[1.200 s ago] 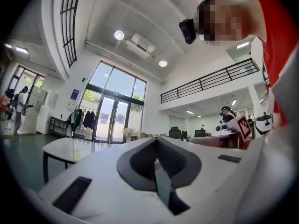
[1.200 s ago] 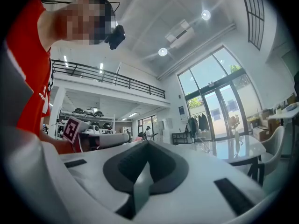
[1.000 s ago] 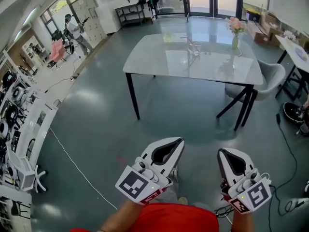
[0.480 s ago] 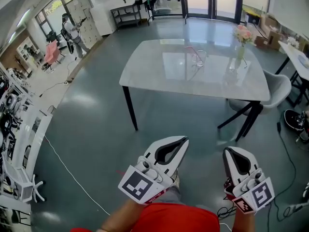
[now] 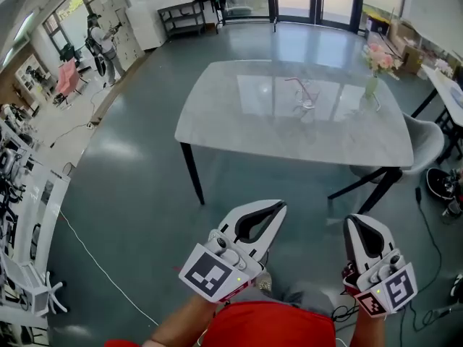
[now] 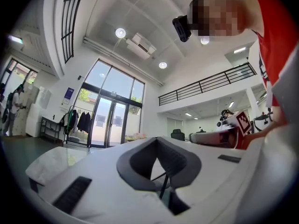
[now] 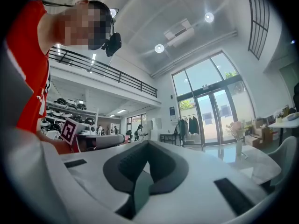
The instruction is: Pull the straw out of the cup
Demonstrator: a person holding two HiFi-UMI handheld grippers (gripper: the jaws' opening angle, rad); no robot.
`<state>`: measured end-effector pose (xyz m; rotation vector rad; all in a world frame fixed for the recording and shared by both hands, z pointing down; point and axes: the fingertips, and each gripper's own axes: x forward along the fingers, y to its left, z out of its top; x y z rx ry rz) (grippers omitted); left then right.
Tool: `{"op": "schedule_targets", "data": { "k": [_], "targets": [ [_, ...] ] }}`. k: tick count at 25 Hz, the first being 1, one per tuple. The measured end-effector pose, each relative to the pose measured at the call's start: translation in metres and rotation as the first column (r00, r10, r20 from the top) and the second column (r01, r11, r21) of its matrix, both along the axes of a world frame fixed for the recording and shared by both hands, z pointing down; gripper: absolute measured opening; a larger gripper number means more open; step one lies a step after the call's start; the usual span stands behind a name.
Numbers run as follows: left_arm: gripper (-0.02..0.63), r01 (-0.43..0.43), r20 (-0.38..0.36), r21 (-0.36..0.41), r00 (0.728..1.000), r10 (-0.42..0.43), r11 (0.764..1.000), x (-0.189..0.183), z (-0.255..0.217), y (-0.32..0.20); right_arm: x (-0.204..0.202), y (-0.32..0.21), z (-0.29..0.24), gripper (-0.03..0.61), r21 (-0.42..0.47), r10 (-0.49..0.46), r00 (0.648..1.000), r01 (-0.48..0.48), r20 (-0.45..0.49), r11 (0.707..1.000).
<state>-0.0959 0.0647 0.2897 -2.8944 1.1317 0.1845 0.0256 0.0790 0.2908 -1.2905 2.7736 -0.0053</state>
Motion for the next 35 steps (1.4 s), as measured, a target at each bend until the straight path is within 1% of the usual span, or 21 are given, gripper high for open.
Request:
{"op": "schedule_targets", "data": {
  "k": [2,7,11,15,20,24,28,31,35],
  "targets": [
    [0.011,0.002,-0.01,0.017,1.0,-0.002,1.0,-0.002,-0.002,-0.014,-0.001,-0.012,0.0,0.009,-0.01,0.003,1.0,-0.003,-0.008,1.0],
    [0.011,0.003,-0.025,0.009,1.0,-0.003,1.0,-0.001,-0.002,-0.043,-0.003,-0.038,0.0,0.009,-0.018,-0.002,1.0,0.001,-0.013,1.0],
    [0.012,0.011,-0.009,-0.025,1.0,-0.011,1.0,-0.001,0.01,-0.072,-0.003,-0.072,0.006,0.009,-0.012,-0.015,1.0,0.015,-0.004,1.0],
    [0.012,0.03,-0.004,0.009,1.0,-0.03,1.0,0.003,0.007,-0.113,0.0,-0.116,0.003,0.009,0.006,-0.035,0.999,0.035,0.009,0.999],
    [0.011,0.049,0.015,-0.003,0.999,-0.049,0.999,0.019,0.015,-0.17,0.017,-0.176,0.001,0.009,0.02,-0.051,0.998,0.05,0.023,0.999],
    [0.011,0.071,0.024,-0.044,0.997,-0.07,0.997,0.041,0.022,-0.218,0.041,-0.222,0.003,0.009,0.014,-0.066,0.997,0.065,0.032,0.998],
    [0.011,0.101,0.022,-0.032,0.995,-0.1,0.994,0.049,0.023,-0.262,0.057,-0.265,-0.001,0.009,0.016,-0.077,0.996,0.077,0.044,0.997],
    [0.011,0.121,0.031,-0.038,0.992,-0.12,0.992,0.056,0.026,-0.29,0.068,-0.291,-0.006,0.009,0.017,-0.09,0.995,0.089,0.052,0.996],
    [0.011,0.17,0.036,-0.049,0.985,-0.168,0.984,0.063,0.036,-0.33,0.078,-0.32,-0.002,0.009,0.015,-0.119,0.992,0.119,0.048,0.993]
  ]
}}
